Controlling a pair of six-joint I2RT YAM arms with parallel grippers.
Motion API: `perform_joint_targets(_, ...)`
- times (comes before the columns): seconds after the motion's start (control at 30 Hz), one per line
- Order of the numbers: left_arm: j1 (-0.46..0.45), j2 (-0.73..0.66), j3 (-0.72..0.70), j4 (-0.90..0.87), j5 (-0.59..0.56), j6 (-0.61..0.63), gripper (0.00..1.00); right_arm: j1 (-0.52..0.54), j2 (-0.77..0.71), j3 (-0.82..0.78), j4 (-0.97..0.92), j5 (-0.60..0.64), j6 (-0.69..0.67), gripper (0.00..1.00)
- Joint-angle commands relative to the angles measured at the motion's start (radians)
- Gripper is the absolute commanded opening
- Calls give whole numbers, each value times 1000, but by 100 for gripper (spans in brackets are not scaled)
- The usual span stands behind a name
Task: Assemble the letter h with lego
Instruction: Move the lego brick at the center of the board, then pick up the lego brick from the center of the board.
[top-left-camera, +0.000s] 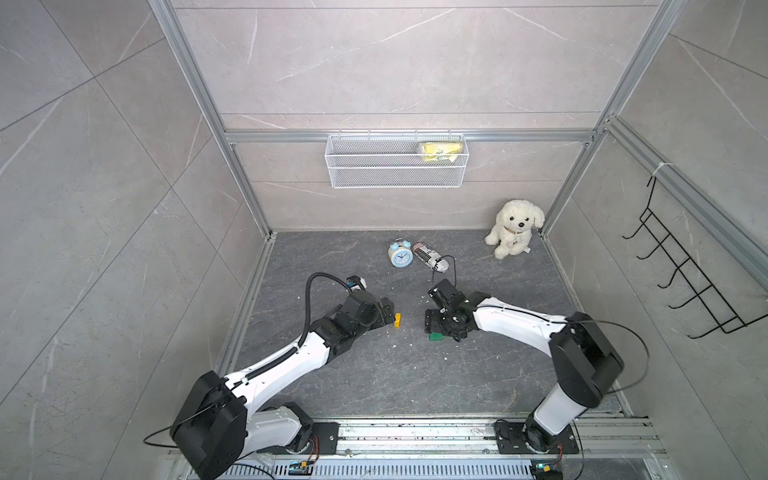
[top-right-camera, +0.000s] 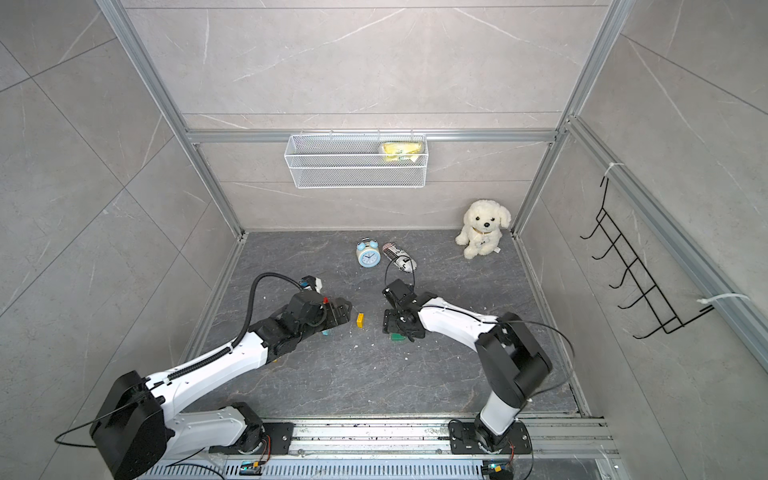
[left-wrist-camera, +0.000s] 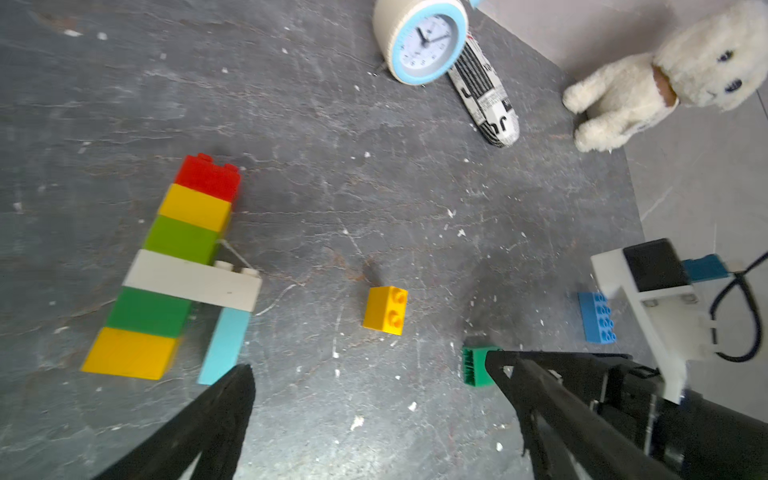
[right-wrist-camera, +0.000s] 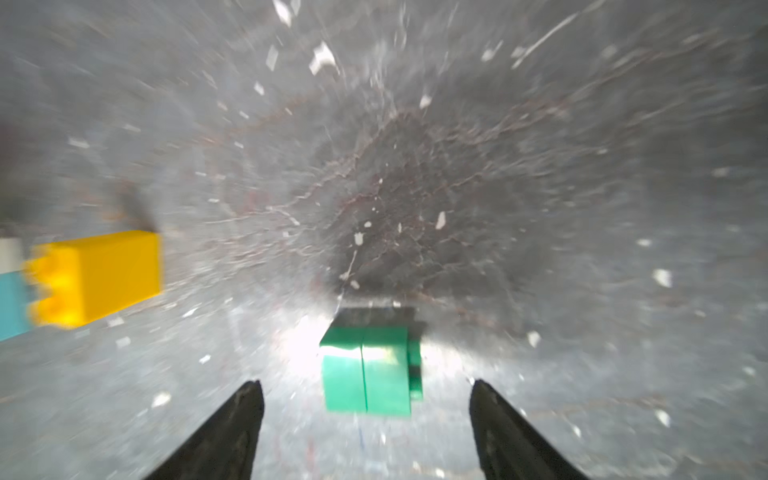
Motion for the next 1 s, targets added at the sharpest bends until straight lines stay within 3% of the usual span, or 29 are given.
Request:
perform_joint_targets(0.0, -84, 136, 181, -179, 78, 64, 100, -95, -144, -88, 55, 21, -28, 81)
perform_joint_targets(0.2, -232, 500, 555, -508, 99, -11, 100, -177, -305, -251, 109, 213, -103, 83)
perform_joint_targets(0.37, -245, 660, 690, -573, 109, -108, 100, -232, -413, -408, 218, 296, -98, 85)
perform_joint_targets(0.6, -244, 826, 857, -670, 103, -158, 99, -263, -447, -468, 294, 229, -93, 84)
perform_joint_targets(0.97, -243, 974, 1010, -736, 106, -196, 85, -272, -430, -466, 294, 214, -82, 83)
